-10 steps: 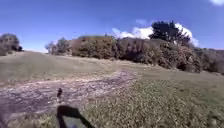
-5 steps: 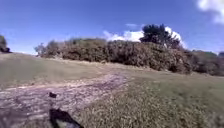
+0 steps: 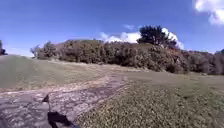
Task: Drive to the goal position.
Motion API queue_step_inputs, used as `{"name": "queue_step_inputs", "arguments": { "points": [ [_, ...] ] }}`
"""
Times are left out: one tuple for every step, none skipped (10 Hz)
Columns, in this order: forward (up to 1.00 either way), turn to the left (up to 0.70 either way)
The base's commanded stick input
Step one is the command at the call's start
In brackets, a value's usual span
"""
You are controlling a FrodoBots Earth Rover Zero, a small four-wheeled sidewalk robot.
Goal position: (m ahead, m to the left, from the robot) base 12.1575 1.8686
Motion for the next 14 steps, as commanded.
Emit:
{"name": "queue_step_inputs", "arguments": {
  "points": [
    [0.70, 0.00],
    [0.70, 0.00],
    [0.70, 0.00],
    [0.70, 0.00],
    [0.70, 0.00],
    [0.70, 0.00],
    [0.70, 0.00],
    [0.70, 0.00],
    [0.70, 0.00],
    [0.70, 0.00],
    [0.70, 0.00],
    [0.70, 0.35],
    [0.70, 0.35],
    [0.70, 0.35]
  ]
}}
